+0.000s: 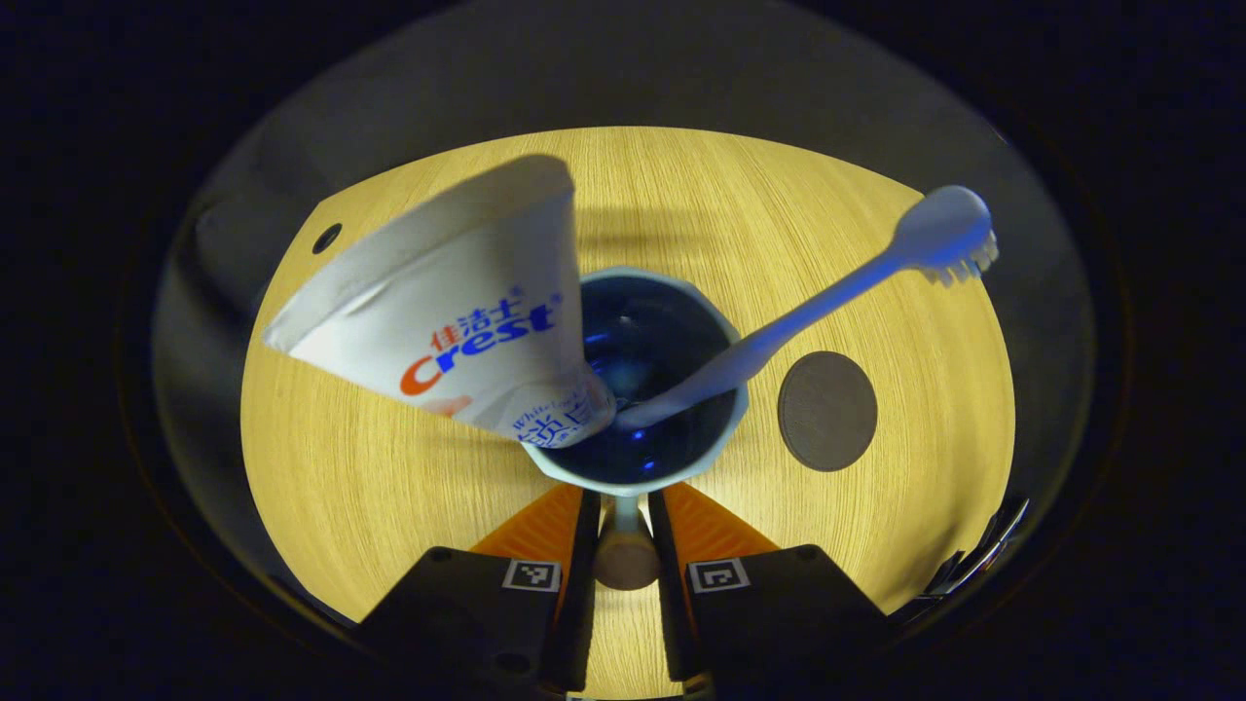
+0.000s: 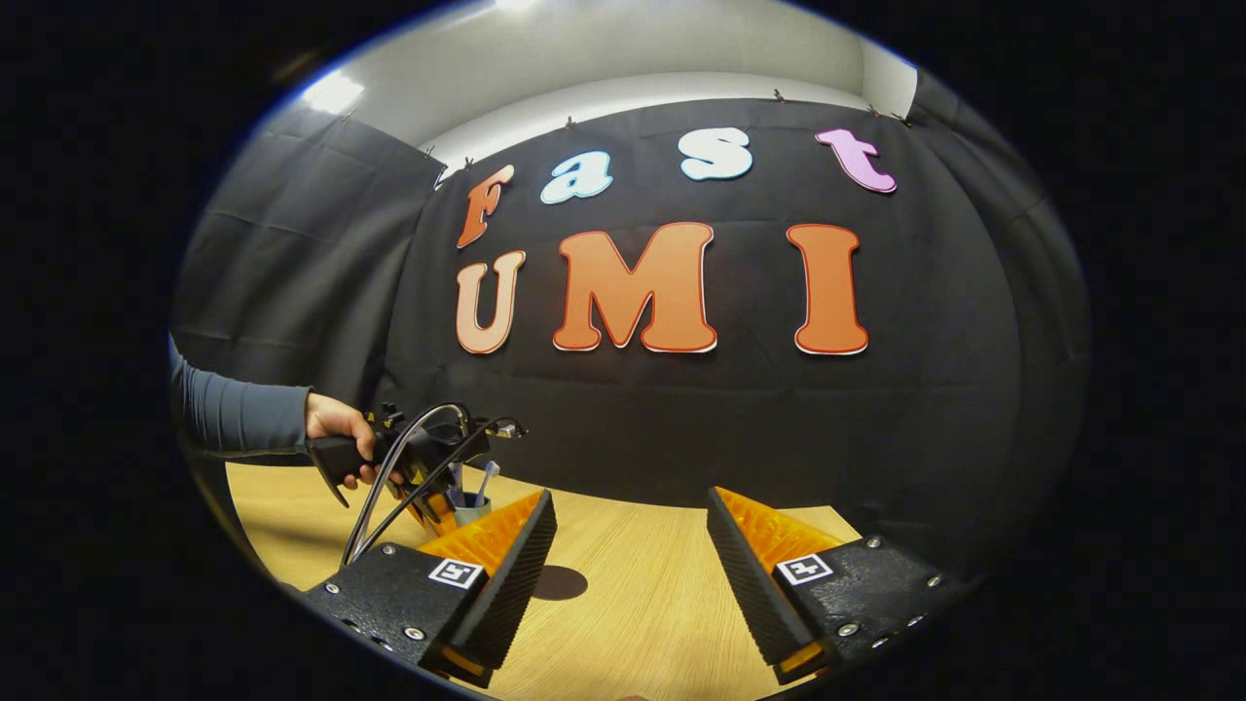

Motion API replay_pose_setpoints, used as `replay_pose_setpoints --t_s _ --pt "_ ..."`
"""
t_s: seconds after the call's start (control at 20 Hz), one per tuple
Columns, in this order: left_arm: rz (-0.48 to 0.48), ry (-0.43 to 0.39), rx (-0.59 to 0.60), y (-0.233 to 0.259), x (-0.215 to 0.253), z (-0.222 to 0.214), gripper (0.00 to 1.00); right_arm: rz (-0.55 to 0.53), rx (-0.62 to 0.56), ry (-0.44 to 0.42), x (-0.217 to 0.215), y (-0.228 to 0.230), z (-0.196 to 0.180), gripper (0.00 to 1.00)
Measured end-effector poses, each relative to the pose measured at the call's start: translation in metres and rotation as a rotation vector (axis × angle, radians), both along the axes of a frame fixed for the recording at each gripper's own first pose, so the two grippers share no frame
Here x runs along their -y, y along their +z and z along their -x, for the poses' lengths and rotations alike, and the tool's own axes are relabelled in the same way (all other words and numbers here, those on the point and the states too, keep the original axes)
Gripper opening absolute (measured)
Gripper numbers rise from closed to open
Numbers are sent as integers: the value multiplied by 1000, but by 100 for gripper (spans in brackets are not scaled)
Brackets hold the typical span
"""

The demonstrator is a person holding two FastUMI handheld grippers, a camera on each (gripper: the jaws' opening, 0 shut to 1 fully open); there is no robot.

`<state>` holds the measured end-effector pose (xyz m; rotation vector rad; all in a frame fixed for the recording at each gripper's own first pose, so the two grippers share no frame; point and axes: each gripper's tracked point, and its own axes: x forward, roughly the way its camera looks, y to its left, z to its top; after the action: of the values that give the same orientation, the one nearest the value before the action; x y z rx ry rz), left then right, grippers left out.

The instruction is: Put the toothbrush and toothpaste on the desktop into the cup, then pick up the cup and place it on the coaster on the desktop.

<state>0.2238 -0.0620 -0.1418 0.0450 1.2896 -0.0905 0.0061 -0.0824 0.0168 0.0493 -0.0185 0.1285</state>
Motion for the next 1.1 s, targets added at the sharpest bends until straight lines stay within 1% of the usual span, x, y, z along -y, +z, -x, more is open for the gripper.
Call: replay_pose_setpoints --t_s 0.05,0.1,0.15,0.25,0.35,0.4,0.45,0.5,0.55,0.65,0.85,1.0,1.1 --pt "6 10 2 -2 5 -9 34 2 -3 -6 1 0 0 94" --pt "6 6 0 -9 10 -17 27 1 -3 -10 1 0 0 94" --pt "4 5 3 -10 13 -25 29 -2 -2 -8 0 1 1 94" --pt "8 1 13 -16 23 -46 28 -3 -1 -6 -1 1 2 94" --pt "19 -3 18 -29 -20 -32 28 -1 1 -12 2 1 5 94" --pt "18 -5 28 -7 -13 -27 28 -4 2 -14 2 1 4 94" --pt "15 -8 38 24 13 -15 27 -7 4 -18 4 3 6 94" --pt "15 -9 46 17 15 -20 29 -12 5 -19 5 3 7 94" --pt "16 -14 55 25 22 -29 28 -15 5 -23 7 4 7 94" --pt "17 -27 71 42 26 -24 28 -21 6 -30 9 5 8 94" --pt "17 -56 100 91 47 -24 28 -31 -2 -52 16 5 12 94" --pt "19 -80 113 107 66 -21 27 -15 7 -69 22 8 18 94" --pt "19 -105 118 89 76 -18 28 -18 5 -79 27 8 23 94"
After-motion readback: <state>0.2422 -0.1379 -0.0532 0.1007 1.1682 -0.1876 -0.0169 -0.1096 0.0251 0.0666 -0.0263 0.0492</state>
